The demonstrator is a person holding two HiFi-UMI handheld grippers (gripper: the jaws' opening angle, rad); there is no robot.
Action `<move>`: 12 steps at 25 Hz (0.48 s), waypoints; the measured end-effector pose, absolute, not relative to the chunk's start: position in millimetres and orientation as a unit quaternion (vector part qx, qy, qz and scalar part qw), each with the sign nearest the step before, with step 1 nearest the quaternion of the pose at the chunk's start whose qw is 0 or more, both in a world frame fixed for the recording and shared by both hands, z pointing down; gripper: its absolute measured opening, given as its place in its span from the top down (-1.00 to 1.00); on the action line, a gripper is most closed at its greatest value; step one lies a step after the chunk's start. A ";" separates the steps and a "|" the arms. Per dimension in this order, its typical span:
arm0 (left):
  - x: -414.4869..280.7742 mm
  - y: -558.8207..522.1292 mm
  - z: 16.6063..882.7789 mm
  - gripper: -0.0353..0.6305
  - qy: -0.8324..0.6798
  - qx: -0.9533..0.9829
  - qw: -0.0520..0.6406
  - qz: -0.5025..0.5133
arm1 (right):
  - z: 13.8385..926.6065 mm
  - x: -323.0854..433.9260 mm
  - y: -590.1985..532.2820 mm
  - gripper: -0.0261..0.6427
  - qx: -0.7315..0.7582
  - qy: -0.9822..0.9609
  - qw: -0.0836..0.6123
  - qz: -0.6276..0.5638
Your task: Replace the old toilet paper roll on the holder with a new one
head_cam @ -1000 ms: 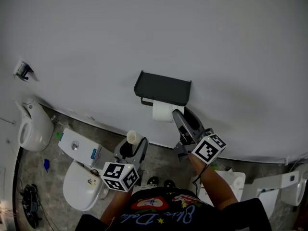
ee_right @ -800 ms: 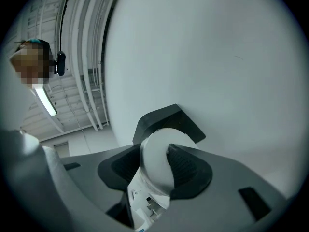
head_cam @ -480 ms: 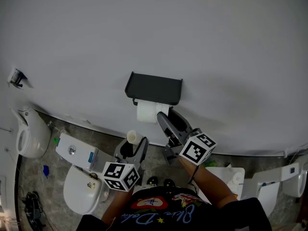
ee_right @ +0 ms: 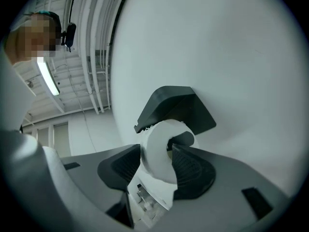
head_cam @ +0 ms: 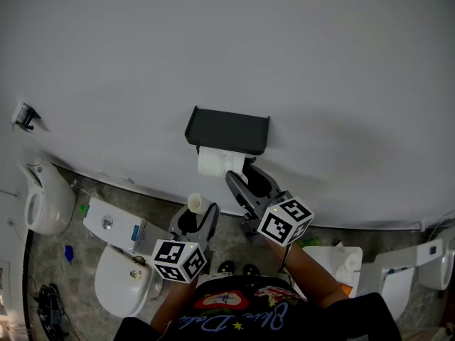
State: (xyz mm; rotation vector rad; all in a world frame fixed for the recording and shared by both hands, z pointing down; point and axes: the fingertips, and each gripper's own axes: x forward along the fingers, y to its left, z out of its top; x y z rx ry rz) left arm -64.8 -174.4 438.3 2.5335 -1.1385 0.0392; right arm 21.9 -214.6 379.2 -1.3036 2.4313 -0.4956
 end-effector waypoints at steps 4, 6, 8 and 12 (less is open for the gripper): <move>-61.0 -175.0 440.1 0.35 -0.399 0.899 0.181 0.018 | 385.1 34.5 -197.1 0.36 -0.473 0.854 0.146 -0.162; -58.7 -175.2 440.6 0.35 -0.396 0.900 0.182 0.019 | 391.4 37.7 -188.9 0.36 -0.484 0.857 0.102 -0.143; -55.7 -174.7 441.1 0.35 -0.392 0.901 0.182 0.020 | 397.9 38.4 -181.7 0.38 -0.492 0.861 0.053 -0.118; -48.6 -173.4 442.0 0.35 -0.384 0.904 0.183 0.024 | 399.1 41.6 -171.8 0.85 -0.494 0.865 0.023 -0.084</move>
